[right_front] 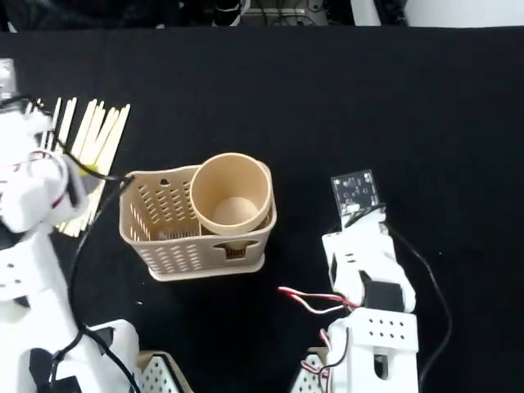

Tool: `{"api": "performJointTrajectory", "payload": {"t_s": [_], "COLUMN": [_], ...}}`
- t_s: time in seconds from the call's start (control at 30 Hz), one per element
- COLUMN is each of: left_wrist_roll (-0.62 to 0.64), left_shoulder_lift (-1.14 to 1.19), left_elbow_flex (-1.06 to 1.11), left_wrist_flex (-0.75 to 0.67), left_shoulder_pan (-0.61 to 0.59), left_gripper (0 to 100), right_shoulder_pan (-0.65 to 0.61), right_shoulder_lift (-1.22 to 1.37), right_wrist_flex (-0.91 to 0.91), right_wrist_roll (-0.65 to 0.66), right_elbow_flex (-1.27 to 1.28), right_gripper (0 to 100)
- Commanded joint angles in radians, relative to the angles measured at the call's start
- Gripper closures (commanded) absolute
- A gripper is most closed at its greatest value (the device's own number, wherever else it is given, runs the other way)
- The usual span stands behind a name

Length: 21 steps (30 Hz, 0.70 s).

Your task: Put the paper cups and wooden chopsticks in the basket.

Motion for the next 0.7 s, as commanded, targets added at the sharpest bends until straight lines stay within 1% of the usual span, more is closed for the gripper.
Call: {"api": "performJointTrajectory", "payload": {"t_s": [0.0,0.1,0.33,0.4,0.47,0.53,0.6,0.67], "left_wrist_roll": [0.003,-0.029,-0.038,-0.032,-0.028,0.014,0.100,0.170], "left_shoulder_lift": [-0.011,0.000,-0.008,-0.009,-0.009,-0.003,-0.002,0.000], "left_elbow_flex": [0.128,0.211,0.410,0.450,0.461,0.452,0.444,0.441], "left_wrist_flex": [0.008,0.000,-0.141,-0.198,-0.249,-0.292,-0.324,-0.364], "left_shoulder_pan": [0.110,0.122,0.116,0.120,0.124,0.125,0.125,0.136], "left_gripper": [75,75,76,80,88,98,95,98], "right_shoulder_pan": [0.012,0.012,0.012,0.012,0.012,0.012,0.012,0.012], "right_shoulder_lift": [-0.012,-0.012,-0.012,-0.012,-0.012,-0.012,-0.012,-0.012], "right_wrist_flex": [-0.020,-0.020,-0.020,-0.020,-0.020,-0.020,-0.020,-0.020], "right_wrist_roll": [0.008,0.008,0.008,0.008,0.008,0.008,0.008,0.008], "right_elbow_flex": [-0.001,-0.001,-0.001,-0.001,-0.001,-0.001,-0.001,-0.001], "right_gripper": [98.2,98.2,98.2,98.2,98.2,98.2,98.2,98.2]}}
